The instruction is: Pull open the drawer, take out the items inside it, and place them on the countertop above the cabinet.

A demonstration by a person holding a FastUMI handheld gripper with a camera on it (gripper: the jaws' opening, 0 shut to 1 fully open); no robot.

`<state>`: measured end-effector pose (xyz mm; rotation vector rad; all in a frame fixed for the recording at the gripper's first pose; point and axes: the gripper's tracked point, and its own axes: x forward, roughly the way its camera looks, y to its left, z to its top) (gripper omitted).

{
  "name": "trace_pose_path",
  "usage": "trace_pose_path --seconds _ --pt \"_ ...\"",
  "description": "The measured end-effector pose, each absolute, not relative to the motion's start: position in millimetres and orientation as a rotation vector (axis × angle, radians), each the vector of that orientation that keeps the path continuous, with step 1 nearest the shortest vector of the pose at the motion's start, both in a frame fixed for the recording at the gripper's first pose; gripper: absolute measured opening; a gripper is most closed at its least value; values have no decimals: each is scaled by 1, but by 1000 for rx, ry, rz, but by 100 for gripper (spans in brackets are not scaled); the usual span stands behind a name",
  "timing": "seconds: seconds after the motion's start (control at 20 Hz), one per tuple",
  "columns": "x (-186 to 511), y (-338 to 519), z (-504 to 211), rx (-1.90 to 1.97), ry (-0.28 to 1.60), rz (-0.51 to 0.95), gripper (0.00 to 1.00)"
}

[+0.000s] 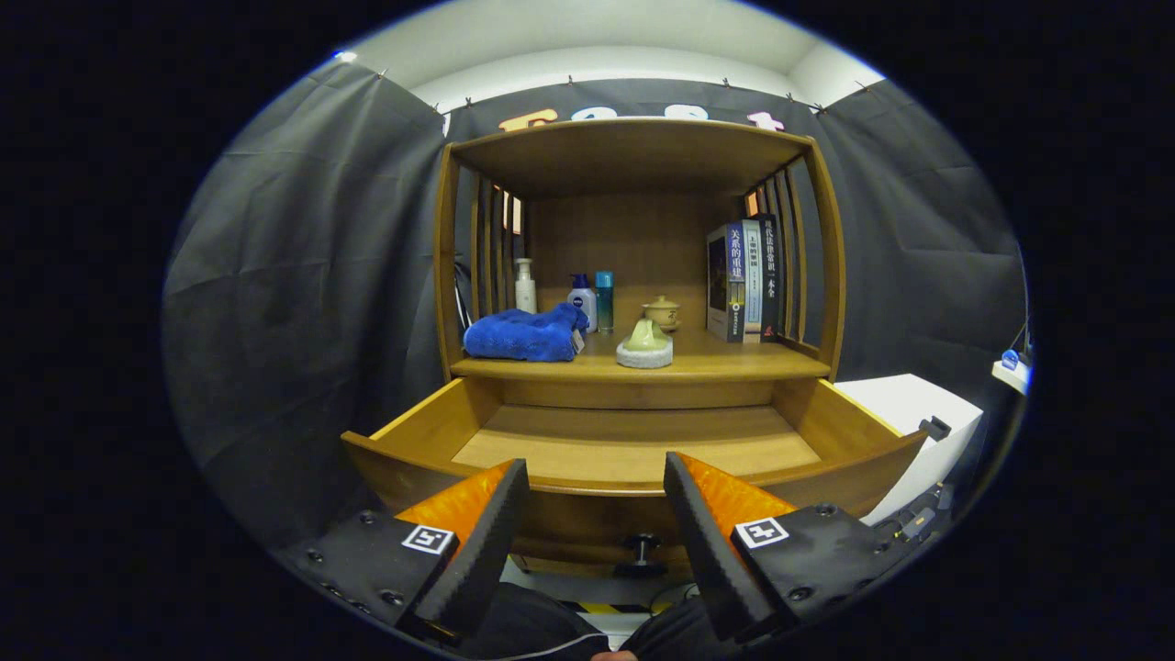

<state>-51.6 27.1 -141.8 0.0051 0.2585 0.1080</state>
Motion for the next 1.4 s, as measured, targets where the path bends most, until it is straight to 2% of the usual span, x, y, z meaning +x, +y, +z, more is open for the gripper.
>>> trace_pose_path --seconds 0.55,0.9,1.4 --pt "-47 11 -180 -21 301 41 96" --pt "-45 7 -179 -85 246 -21 97" --pt "-33 7 -179 -99 238 -25 98"
